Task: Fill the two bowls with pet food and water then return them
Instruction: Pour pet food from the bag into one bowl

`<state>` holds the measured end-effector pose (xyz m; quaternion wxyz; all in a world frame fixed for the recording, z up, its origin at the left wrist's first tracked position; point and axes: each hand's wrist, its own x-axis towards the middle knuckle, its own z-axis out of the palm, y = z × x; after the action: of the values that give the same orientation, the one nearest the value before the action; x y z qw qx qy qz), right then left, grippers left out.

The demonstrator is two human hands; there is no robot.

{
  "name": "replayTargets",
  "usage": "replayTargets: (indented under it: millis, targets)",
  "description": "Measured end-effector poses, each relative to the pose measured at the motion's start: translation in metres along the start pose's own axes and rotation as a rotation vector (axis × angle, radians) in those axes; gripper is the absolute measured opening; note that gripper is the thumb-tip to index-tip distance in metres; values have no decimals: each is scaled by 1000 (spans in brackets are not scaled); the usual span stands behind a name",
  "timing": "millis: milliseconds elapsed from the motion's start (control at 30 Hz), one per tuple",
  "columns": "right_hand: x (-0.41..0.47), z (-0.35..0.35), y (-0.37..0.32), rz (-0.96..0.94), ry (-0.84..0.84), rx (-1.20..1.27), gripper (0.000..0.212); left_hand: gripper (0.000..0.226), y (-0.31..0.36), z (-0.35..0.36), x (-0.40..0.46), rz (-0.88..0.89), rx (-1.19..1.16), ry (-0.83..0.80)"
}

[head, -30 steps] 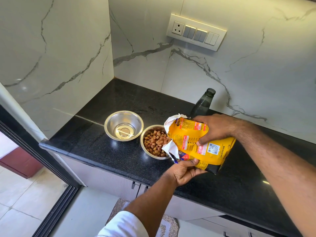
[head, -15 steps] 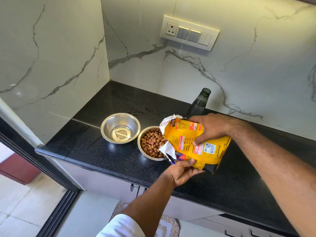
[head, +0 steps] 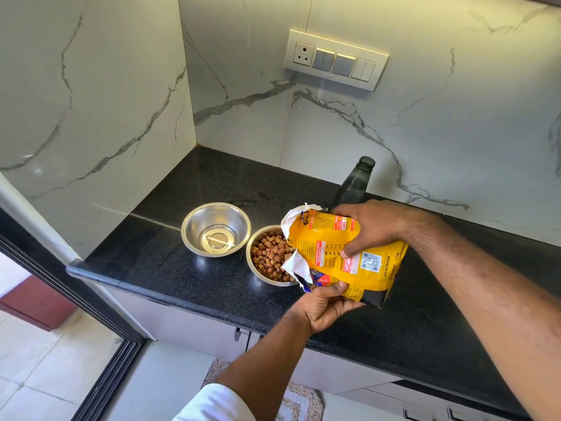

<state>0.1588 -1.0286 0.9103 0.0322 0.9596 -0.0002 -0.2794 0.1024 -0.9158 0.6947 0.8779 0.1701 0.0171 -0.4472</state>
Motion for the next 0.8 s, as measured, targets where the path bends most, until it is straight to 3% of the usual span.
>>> replayTargets:
  millis: [400,667,800]
  targets:
    - [-10,24,26,-35,86,164,93,40,10,-9,-4,-44,207,73]
    - [-18,74,68,-43,165,404,89,52,21,-13,1,-67,513,86]
    - [-27,106,89,-28,210,563,75,77,24,-4,9,-46,690,88]
